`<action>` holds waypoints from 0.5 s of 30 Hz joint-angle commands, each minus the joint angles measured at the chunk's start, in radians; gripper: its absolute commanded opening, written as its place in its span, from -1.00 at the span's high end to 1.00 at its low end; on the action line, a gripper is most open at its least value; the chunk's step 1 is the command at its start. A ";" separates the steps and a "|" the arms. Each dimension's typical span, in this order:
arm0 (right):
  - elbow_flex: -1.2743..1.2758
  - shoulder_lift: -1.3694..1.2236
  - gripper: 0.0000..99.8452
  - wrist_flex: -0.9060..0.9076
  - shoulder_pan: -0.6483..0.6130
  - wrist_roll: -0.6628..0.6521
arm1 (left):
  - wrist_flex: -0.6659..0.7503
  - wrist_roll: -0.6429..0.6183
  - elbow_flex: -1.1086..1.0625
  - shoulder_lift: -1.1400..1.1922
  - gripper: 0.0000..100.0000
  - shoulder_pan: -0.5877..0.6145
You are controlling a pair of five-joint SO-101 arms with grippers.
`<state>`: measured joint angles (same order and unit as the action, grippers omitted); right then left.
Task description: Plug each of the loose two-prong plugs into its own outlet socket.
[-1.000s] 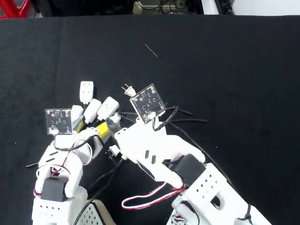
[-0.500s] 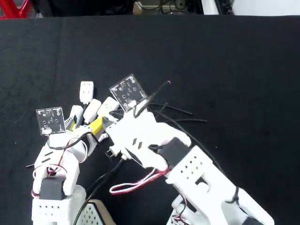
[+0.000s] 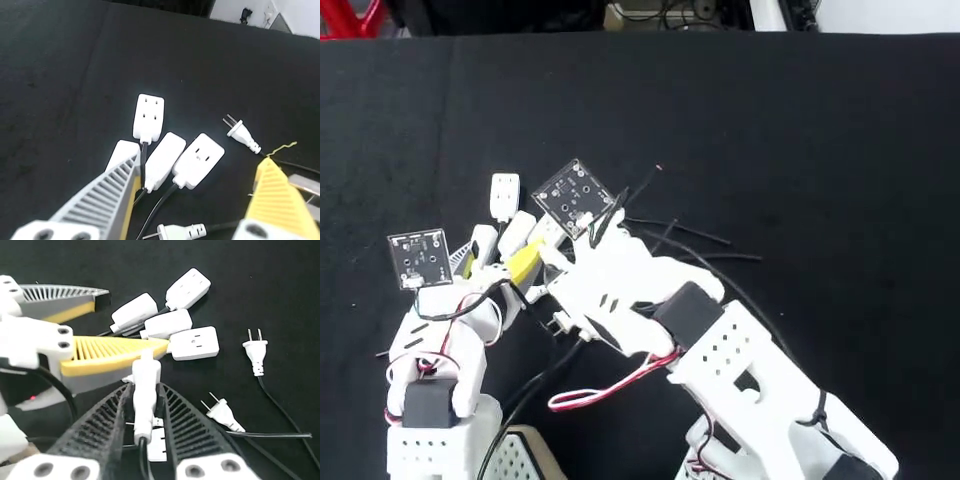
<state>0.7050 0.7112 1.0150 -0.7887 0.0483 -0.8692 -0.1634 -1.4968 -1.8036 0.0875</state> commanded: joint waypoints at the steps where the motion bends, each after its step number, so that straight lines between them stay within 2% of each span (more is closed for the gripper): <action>1: -0.013 -0.013 0.98 0.026 0.028 -0.025 | 0.052 -0.017 0.054 -0.012 0.30 0.024; 5: -0.042 -0.015 0.98 0.021 0.084 -0.028 | -0.034 0.089 0.056 -0.012 0.30 0.024; 11: -0.122 -0.104 0.98 0.083 0.135 -0.081 | -0.207 0.364 0.048 -0.012 0.30 0.027; 13: -0.193 -0.176 0.98 0.153 0.137 -0.091 | -0.218 0.391 0.041 -0.012 0.30 0.067; 15: -0.295 -0.265 0.98 0.269 0.137 -0.150 | -0.203 0.358 0.045 -0.012 0.30 0.150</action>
<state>0.5654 0.5332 1.1653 -0.6674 -0.0453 -1.0717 0.1926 -1.4891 -1.8082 0.1274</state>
